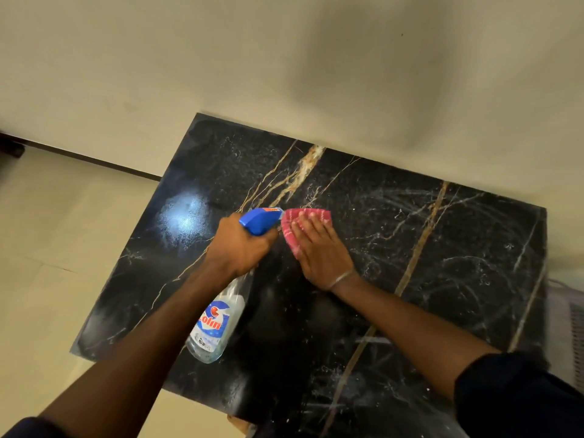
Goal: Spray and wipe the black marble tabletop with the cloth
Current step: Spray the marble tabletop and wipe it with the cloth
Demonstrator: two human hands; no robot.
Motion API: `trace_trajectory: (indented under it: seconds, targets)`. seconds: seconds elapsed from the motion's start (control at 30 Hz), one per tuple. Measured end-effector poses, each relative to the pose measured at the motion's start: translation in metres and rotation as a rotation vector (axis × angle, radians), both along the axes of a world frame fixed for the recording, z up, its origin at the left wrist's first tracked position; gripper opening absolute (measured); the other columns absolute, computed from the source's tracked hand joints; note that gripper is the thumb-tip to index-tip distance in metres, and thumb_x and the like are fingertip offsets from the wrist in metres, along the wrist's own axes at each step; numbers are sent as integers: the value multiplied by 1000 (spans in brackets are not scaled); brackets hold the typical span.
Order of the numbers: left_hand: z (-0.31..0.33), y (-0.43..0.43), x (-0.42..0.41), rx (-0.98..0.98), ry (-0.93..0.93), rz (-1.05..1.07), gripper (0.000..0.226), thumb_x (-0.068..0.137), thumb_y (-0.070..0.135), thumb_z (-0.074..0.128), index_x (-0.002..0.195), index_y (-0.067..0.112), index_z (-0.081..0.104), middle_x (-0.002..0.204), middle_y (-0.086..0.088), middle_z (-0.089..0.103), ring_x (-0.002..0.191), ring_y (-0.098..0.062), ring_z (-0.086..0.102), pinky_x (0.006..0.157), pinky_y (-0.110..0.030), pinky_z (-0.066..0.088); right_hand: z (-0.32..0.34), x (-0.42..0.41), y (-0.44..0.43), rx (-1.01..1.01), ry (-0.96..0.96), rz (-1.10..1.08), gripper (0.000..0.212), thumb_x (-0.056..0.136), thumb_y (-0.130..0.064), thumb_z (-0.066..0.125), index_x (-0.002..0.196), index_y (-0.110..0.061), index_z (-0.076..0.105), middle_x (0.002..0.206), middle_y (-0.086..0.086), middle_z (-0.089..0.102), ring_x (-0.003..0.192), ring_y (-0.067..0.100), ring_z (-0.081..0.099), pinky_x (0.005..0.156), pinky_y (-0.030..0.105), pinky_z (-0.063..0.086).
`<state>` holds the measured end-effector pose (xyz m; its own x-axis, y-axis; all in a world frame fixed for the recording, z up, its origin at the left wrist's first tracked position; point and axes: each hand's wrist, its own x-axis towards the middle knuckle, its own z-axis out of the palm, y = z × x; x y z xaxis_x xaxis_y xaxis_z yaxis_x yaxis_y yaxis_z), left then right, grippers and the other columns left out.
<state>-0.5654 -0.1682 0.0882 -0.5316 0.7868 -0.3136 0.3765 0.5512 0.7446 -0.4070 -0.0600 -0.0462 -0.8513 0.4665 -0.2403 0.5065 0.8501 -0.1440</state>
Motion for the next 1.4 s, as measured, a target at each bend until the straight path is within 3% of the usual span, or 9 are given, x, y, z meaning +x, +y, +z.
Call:
trace_trajectory:
  seconds: [0.13, 0.27, 0.5, 0.67, 0.8, 1.03, 1.17, 1.3, 1.4]
  targets:
    - [-4, 9, 1, -17, 5, 7, 23, 76, 34, 64, 67, 15, 54, 55, 0, 49, 49, -13, 45, 51, -25, 38, 1, -36, 90, 5, -31, -261, 60, 103, -41, 14, 155, -15, 2, 163, 14, 3, 150, 32, -2, 122, 50, 2]
    - [0, 16, 0, -12, 28, -14, 22, 82, 25, 66, 67, 19, 52, 55, 2, 49, 47, -9, 45, 47, -19, 36, 2, -38, 142, 18, -81, -264, 59, 104, -38, 19, 156, -16, 4, 164, 10, -1, 151, 29, -4, 121, 45, -1]
    - [3, 27, -2, 6, 28, -4, 20, 82, 24, 67, 68, 18, 53, 56, 1, 51, 48, -9, 48, 47, -19, 38, -3, 9, 34, 9, -1, -220, 61, 102, -39, 17, 156, -15, 4, 163, 13, 5, 150, 33, 0, 122, 51, 7]
    - [1, 43, 10, 22, 4, -29, 20, 81, 21, 67, 67, 18, 53, 53, 3, 49, 41, -4, 46, 42, -12, 34, -1, 36, -63, -42, 90, -227, 66, 95, -36, 29, 155, -12, 16, 161, 15, 16, 149, 36, 9, 118, 56, 18]
    - [6, 62, 25, 53, -7, -91, 25, 80, 19, 67, 64, 19, 49, 51, 5, 44, 37, -2, 41, 39, -8, 31, -1, 57, -101, -62, 87, -228, 67, 97, -37, 36, 156, -14, 13, 163, 11, 11, 151, 32, 3, 119, 54, 16]
    - [16, 91, 54, 134, 10, -291, 20, 79, 26, 68, 75, 8, 60, 57, -5, 55, 47, -11, 50, 49, -22, 45, -1, 56, -110, -96, 103, -296, 65, 94, -36, 39, 154, -18, 22, 163, 8, 15, 151, 30, 2, 119, 54, 16]
    - [21, 101, 58, 189, -2, -335, 13, 84, 19, 65, 75, 15, 56, 57, 1, 53, 45, -1, 49, 48, -10, 41, -2, 56, -106, -112, 126, -283, 65, 95, -39, 37, 155, -19, 20, 163, 7, 15, 151, 28, 3, 119, 53, 14]
    - [21, 108, 48, 208, 21, -318, 19, 86, 20, 65, 72, 22, 52, 57, 3, 51, 48, -6, 47, 50, -16, 39, -5, 48, -76, -90, 174, -286, 66, 95, -37, 40, 155, -17, 21, 162, 8, 18, 151, 29, 5, 120, 53, 13]
    - [18, 109, 37, 219, 56, -327, 15, 87, 20, 65, 76, 21, 54, 59, 3, 52, 49, -6, 48, 51, -14, 38, -2, 23, -29, -50, 171, -424, 64, 95, -36, 35, 155, -16, 21, 162, 10, 17, 151, 30, 5, 119, 53, 13]
